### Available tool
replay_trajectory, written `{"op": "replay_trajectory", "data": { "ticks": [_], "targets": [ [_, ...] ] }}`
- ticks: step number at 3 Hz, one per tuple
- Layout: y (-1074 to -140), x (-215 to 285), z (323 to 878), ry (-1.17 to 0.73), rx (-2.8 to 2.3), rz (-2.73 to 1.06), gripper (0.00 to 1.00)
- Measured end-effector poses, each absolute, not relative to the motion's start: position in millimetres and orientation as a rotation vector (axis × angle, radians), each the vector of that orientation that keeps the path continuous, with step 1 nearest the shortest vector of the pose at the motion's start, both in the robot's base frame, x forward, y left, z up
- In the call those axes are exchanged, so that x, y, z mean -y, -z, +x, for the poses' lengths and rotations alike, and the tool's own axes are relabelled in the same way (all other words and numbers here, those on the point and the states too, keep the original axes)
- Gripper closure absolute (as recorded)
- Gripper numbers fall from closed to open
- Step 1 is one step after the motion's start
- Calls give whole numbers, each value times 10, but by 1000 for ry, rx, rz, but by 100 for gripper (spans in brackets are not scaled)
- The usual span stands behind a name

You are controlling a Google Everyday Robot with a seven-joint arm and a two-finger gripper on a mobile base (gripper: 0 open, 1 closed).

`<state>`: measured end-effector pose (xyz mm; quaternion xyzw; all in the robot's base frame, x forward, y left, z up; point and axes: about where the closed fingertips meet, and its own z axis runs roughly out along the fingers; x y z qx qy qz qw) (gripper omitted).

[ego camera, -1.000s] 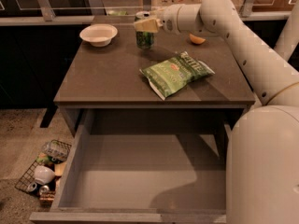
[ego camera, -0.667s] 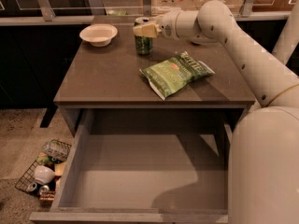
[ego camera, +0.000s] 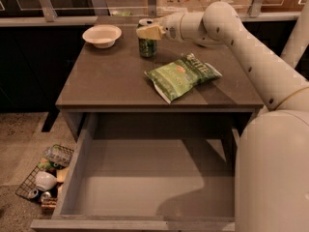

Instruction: Pick green can from top drawer and place on counter

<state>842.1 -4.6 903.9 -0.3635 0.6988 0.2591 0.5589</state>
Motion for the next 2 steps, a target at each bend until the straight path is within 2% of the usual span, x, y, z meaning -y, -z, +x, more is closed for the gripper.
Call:
{"op": "replay_trajectory", "data": {
  "ticks": [2],
  "targets": [
    [-9011, -22, 8420, -620, -1648, -864, 6]
  ]
}}
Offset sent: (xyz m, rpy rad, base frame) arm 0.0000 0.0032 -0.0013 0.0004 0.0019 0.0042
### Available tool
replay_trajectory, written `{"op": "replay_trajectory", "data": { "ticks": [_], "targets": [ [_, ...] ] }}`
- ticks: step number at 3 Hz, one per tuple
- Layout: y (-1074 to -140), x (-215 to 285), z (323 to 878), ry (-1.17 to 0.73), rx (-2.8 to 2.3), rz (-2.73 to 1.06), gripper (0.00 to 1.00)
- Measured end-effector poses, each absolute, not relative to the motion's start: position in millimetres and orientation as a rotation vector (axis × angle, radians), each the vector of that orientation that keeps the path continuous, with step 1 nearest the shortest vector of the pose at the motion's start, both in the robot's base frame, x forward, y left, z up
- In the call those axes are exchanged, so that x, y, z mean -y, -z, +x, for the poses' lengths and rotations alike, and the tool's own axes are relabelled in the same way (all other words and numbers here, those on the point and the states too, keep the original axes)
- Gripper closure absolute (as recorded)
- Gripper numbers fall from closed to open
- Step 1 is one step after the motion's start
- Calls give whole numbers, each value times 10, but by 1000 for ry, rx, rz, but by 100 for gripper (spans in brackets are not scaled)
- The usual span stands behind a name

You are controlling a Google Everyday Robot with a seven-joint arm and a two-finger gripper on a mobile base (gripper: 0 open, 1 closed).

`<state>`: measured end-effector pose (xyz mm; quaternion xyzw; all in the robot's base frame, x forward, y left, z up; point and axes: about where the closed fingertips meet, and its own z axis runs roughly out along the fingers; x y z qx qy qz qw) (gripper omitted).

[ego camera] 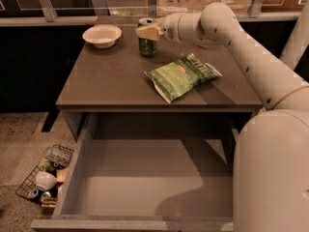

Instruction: Pick green can from top drawer and place on counter

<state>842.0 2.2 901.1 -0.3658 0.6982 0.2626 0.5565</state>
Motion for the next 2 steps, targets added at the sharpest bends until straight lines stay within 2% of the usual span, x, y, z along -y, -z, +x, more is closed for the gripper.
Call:
{"op": "replay_trajectory", "data": {
  "ticks": [1, 2],
  "targets": [
    [-8998, -52, 8420, -624, -1648, -866, 0],
    [-8998, -54, 8420, -624, -1648, -867, 0]
  ]
}}
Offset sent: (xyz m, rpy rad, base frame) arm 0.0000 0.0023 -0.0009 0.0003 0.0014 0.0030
